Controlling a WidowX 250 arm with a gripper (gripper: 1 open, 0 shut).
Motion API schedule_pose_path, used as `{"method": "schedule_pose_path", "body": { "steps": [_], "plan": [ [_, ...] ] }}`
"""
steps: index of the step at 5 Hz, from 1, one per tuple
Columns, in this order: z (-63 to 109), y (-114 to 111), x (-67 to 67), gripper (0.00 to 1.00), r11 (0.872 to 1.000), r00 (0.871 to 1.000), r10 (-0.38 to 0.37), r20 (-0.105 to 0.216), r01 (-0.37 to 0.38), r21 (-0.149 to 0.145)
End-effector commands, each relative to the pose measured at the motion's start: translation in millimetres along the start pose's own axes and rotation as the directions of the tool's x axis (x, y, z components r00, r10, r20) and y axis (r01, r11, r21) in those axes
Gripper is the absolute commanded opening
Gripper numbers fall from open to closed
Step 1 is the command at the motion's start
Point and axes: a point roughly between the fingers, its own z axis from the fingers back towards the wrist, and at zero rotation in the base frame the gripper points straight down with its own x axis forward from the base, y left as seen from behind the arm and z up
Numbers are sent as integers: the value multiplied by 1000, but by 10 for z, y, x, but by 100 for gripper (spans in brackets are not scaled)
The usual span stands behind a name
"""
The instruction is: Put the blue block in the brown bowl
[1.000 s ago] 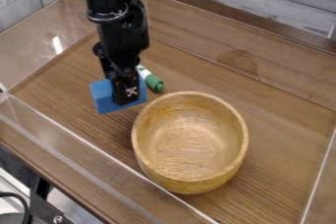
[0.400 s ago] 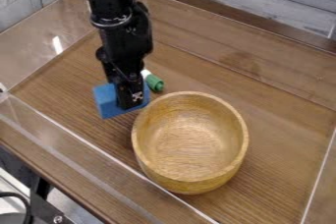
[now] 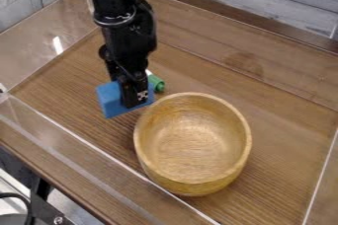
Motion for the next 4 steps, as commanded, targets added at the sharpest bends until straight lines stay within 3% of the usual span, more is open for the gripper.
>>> {"method": "schedule_pose_path", "body": {
  "steps": [1,4],
  "plan": [
    [129,-2,62,0,999,999,5,31,-6,33],
    [233,-102,126,0,998,998,49,40,-50,41]
  ]
}}
